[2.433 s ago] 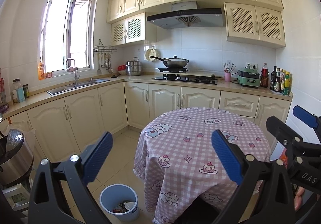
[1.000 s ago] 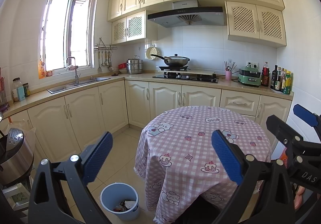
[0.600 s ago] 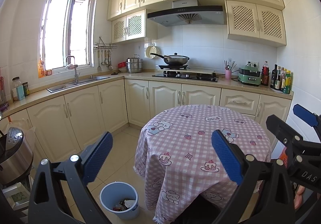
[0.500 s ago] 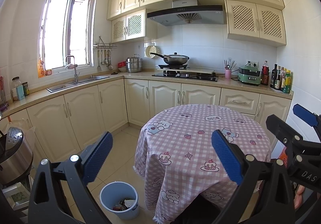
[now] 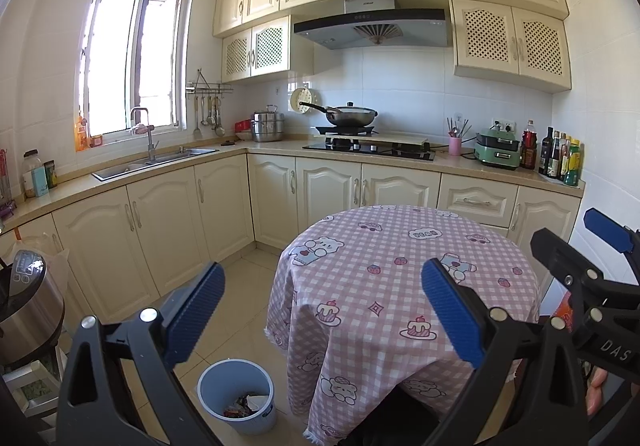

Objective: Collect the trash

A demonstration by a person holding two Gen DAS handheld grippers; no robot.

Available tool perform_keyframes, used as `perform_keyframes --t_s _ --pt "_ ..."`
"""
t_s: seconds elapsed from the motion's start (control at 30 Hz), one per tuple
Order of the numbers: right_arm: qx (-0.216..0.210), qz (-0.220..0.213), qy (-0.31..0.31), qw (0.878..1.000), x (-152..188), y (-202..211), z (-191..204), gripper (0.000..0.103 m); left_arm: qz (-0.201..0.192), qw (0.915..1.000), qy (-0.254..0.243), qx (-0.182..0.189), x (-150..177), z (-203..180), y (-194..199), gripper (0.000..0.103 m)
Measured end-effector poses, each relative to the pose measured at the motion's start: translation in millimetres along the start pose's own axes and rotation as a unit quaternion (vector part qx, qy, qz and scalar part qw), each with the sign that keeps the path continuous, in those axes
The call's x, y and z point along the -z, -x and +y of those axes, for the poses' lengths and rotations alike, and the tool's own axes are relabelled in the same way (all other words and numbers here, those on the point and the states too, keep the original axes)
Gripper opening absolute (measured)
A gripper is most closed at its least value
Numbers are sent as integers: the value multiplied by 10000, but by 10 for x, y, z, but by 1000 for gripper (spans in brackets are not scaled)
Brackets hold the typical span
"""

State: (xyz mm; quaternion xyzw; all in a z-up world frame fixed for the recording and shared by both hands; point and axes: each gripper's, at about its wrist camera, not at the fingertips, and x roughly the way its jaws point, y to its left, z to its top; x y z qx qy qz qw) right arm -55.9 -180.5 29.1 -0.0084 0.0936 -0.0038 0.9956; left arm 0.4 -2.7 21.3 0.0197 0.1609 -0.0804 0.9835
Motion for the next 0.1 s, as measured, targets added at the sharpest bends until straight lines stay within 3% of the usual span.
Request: perform_keyframes --t_s 0.1 --pt "11 27 0 10000 19 -22 -2 95 52 10000 18 1 17 17 -39 97"
